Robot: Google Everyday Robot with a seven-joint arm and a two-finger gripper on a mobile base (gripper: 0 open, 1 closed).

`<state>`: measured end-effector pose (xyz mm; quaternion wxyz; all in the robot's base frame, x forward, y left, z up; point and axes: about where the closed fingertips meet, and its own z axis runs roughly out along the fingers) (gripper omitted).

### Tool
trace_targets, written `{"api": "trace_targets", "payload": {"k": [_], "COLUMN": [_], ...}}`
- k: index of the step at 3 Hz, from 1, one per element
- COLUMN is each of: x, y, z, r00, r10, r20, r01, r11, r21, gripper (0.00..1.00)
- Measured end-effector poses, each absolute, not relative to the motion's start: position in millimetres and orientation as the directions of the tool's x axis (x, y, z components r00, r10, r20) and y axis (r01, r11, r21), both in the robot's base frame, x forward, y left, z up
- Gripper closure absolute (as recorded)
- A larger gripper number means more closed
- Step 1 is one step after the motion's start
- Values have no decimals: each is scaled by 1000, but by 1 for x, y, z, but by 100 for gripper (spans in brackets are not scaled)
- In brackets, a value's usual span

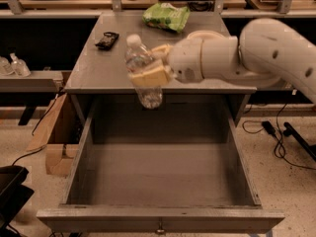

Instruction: Pick water bottle from top drawer and place on counter

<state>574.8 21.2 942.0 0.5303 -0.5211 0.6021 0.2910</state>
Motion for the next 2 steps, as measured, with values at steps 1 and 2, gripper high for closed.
{"api": "trace_targets", "payload": {"k": [1, 2], "x": [618, 668], "y": [54, 94], "z": [993, 1016], "r00": [115, 99], "r10": [-332, -314], "r20": [-936, -944], "r01": [-916, -903], "r11": [329, 371], "r21": [-229, -218], "gripper": [100, 100]}}
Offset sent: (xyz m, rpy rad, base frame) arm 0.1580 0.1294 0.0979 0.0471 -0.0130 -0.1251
